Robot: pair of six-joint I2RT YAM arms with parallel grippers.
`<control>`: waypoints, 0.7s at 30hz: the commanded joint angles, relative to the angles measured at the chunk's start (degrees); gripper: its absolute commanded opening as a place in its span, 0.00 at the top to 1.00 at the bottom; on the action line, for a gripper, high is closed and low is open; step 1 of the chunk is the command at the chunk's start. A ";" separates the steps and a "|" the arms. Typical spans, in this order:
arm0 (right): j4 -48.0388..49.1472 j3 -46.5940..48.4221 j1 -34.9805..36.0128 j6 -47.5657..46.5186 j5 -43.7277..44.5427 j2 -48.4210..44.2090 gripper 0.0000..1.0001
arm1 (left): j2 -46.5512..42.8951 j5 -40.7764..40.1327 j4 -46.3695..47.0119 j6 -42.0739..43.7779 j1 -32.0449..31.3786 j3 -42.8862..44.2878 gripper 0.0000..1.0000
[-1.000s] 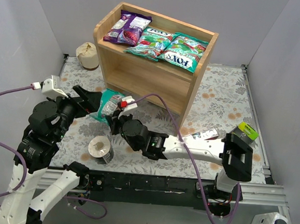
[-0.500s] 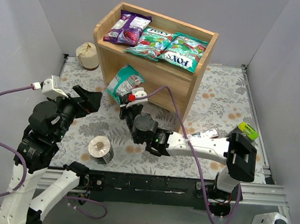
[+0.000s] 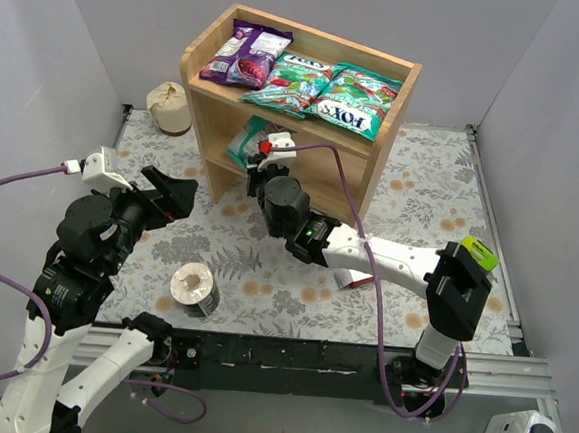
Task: Place and organize the candy bags onto the shelf
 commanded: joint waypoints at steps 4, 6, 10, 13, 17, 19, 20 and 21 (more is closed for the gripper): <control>-7.80 3.25 -2.41 13.72 -9.85 0.99 0.99 | 0.53 0.10 -0.56 -0.15 0.27 -0.12 0.02; -8.68 2.99 -2.50 15.13 -8.45 1.34 0.99 | 0.61 0.19 -0.65 -0.24 0.35 -0.38 0.02; -11.85 3.87 -3.29 17.95 -6.25 2.75 0.99 | 0.44 0.19 -0.74 -0.24 0.35 -0.65 0.02; -13.60 4.65 -3.82 19.09 -4.84 3.45 0.93 | 0.53 0.19 -0.74 -0.15 0.35 -0.82 0.02; -15.10 5.10 -4.52 19.97 -3.08 3.89 0.81 | 0.70 0.28 -0.47 -0.24 0.35 -1.35 0.02; -15.19 5.45 -4.61 19.97 -2.38 4.07 0.79 | 0.79 0.28 -0.30 -0.32 0.35 -1.70 0.02; -15.45 5.54 -4.61 20.15 -1.24 4.16 0.79 | 0.88 0.28 -0.30 -0.32 0.35 -1.79 0.02; -15.45 5.62 -4.52 20.24 -0.88 4.24 0.78 | 0.97 0.28 -0.30 -0.41 0.35 -1.88 0.02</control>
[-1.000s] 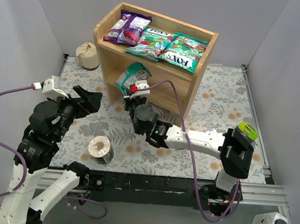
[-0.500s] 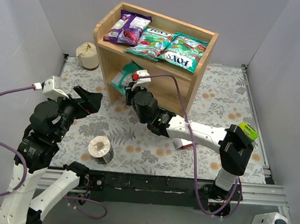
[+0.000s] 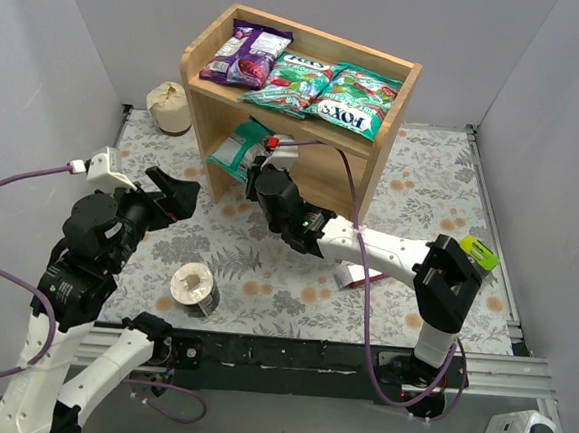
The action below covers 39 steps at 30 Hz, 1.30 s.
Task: Place and organize the candy bags onto the shelf
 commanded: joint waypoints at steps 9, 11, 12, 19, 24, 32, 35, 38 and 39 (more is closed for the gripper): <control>4.15 -1.62 -0.81 -0.93 4.03 -2.65 0.43 | 1.54 0.32 0.29 -0.54 0.35 -1.47 0.02; 5.82 -3.03 -0.37 -1.63 3.77 -3.45 0.41 | 1.63 0.32 0.56 -0.98 0.35 -1.64 0.02; 6.70 -3.48 -0.19 -2.16 3.68 -3.88 0.40 | 1.80 0.41 0.56 -1.07 0.35 -1.90 0.02; 12.85 -7.60 3.15 -8.93 6.84 -5.82 0.38 | 2.85 0.32 1.35 -2.57 0.35 -2.61 0.02; 17.60 -11.47 5.34 -11.74 9.30 -9.68 0.36 | 3.82 -0.03 2.31 -3.62 0.35 -3.40 0.02; 13.58 -18.85 10.88 -12.19 8.51 -18.90 0.35 | 11.63 -0.56 8.46 -5.82 0.35 -4.72 0.02; 7.62 -21.92 13.08 -8.43 7.20 -23.72 0.36 | 14.10 1.20 12.33 -6.87 0.35 -4.72 0.02; 1.64 -24.74 14.57 -5.95 3.43 -29.44 0.37 | 17.96 1.91 15.76 -8.54 0.35 -4.98 0.02; -0.13 -25.45 14.92 -4.20 2.11 -30.86 0.38 | 19.98 1.91 16.46 -8.98 0.35 -5.33 0.02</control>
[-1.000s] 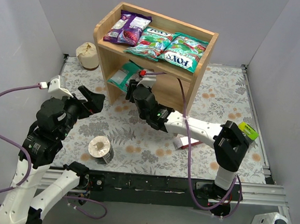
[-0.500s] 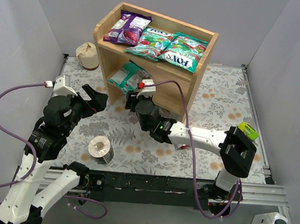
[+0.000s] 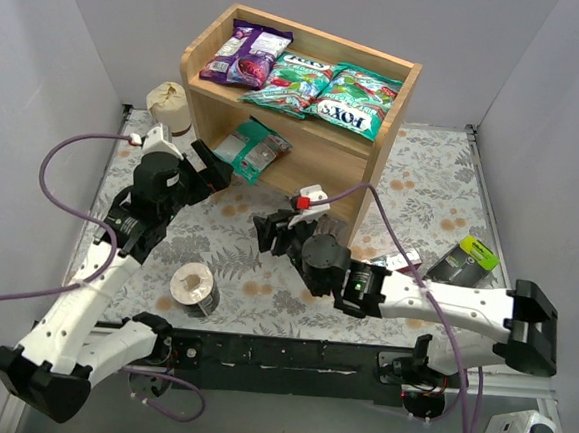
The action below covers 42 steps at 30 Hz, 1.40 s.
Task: Place and organize the candy bags onto the shelf
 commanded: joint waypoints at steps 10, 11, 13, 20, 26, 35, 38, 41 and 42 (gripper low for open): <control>-26.80 -13.50 2.45 17.38 -8.84 -28.83 0.43 | 12.34 2.34 18.80 -4.03 1.06 -4.27 0.10; -27.50 -13.94 2.45 17.82 -8.58 -31.37 0.44 | 12.96 2.61 19.59 -4.38 1.32 -4.45 0.21; -29.60 -14.82 2.45 18.61 -7.70 -33.32 0.44 | 14.71 2.53 20.91 -4.99 1.50 -4.54 0.26; -32.17 -15.09 2.45 19.67 -6.02 -35.52 0.46 | 17.44 1.82 22.77 -5.43 1.93 -4.63 0.63; -31.99 -15.44 2.45 20.55 -5.76 -35.08 0.47 | 16.84 -1.34 20.75 -9.47 2.11 -4.10 1.00; -32.43 -15.88 2.45 21.34 -4.53 -35.61 0.48 | 14.11 -9.33 19.95 -25.10 2.11 -7.70 1.00; -33.22 -15.97 2.45 21.69 -4.44 -35.79 0.48 | 15.16 -9.17 22.94 -26.61 2.03 -7.97 1.00; -33.92 -16.15 2.54 22.13 -4.27 -36.22 0.48 | 17.70 -8.81 23.91 -26.80 2.11 -6.13 1.00; -34.01 -16.23 2.54 22.22 -4.18 -36.23 0.48 | 18.41 -8.81 24.00 -26.18 2.11 -5.43 1.00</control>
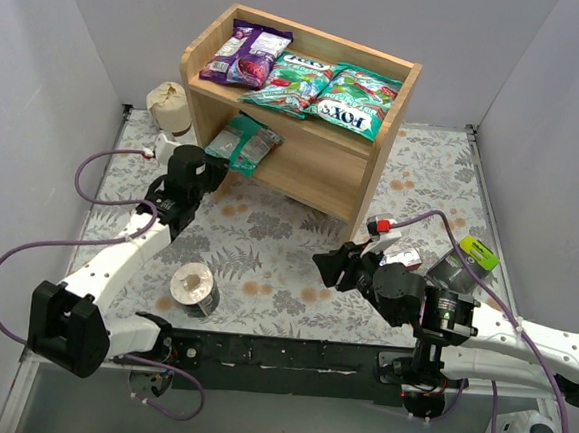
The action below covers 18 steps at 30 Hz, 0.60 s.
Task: Place and organize the candy bags onto the shelf
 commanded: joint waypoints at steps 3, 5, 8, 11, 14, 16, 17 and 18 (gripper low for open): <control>-0.20 -1.35 0.25 1.63 2.14 -1.74 0.48 | 4.59 -1.82 1.46 -0.30 0.28 4.84 1.00; -0.29 -1.61 0.25 1.98 2.05 -2.09 0.48 | 5.21 -0.94 1.55 0.14 0.36 5.45 0.97; -0.29 -2.05 0.25 2.51 1.96 -2.18 0.48 | 5.21 -0.41 1.73 0.85 0.28 5.37 0.79; -0.20 -2.14 0.25 2.86 1.53 -2.18 0.48 | 3.46 -0.24 0.41 1.64 0.36 5.02 0.42; -0.02 -2.23 0.25 3.04 1.35 -1.92 0.48 | -0.32 0.03 -0.03 3.04 0.36 4.05 0.20; -0.02 -2.32 0.24 3.30 1.35 -2.00 0.48 | -3.21 0.20 -1.00 4.27 0.28 3.96 0.06; -0.11 -2.23 0.25 3.39 1.44 -2.00 0.48 | -4.27 0.82 -2.13 5.84 0.36 4.22 0.02; -0.02 -2.23 0.25 3.48 1.52 -2.00 0.48 | -5.24 1.26 -2.58 6.82 0.36 4.40 0.02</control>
